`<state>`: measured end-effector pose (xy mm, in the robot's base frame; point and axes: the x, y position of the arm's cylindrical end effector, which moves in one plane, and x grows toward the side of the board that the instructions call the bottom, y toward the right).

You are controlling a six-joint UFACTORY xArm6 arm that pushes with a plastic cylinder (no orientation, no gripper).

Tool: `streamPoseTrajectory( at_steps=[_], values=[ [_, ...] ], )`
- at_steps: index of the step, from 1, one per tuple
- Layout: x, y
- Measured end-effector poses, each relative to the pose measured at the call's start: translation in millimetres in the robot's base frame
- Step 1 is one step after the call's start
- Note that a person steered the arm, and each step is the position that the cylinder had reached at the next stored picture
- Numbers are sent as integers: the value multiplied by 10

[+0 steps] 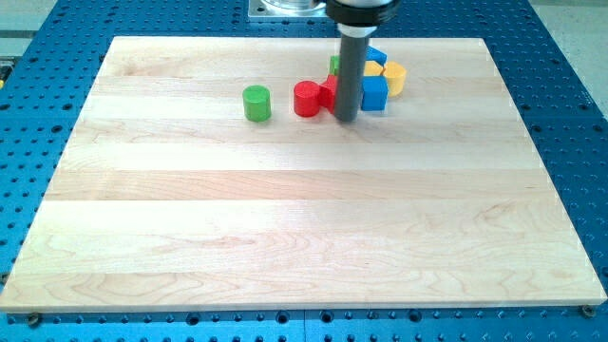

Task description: Push the red star into the green star

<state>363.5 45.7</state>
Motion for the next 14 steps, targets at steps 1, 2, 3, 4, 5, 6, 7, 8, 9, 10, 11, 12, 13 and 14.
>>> streamPoseTrajectory(
  at_steps=[1,2,3,4,5,6,7,8,9,10,11,12,13,14],
  values=[
    [4,-205],
    [-103,-152],
    [-143,-90],
    [-101,-100],
    [393,-452],
    [755,-455],
    [755,-455],
    [868,-600],
    [788,-913],
    [485,-1117],
    [245,-1145],
    [245,-1239],
    [244,-1432],
    [238,-1430]
  ],
)
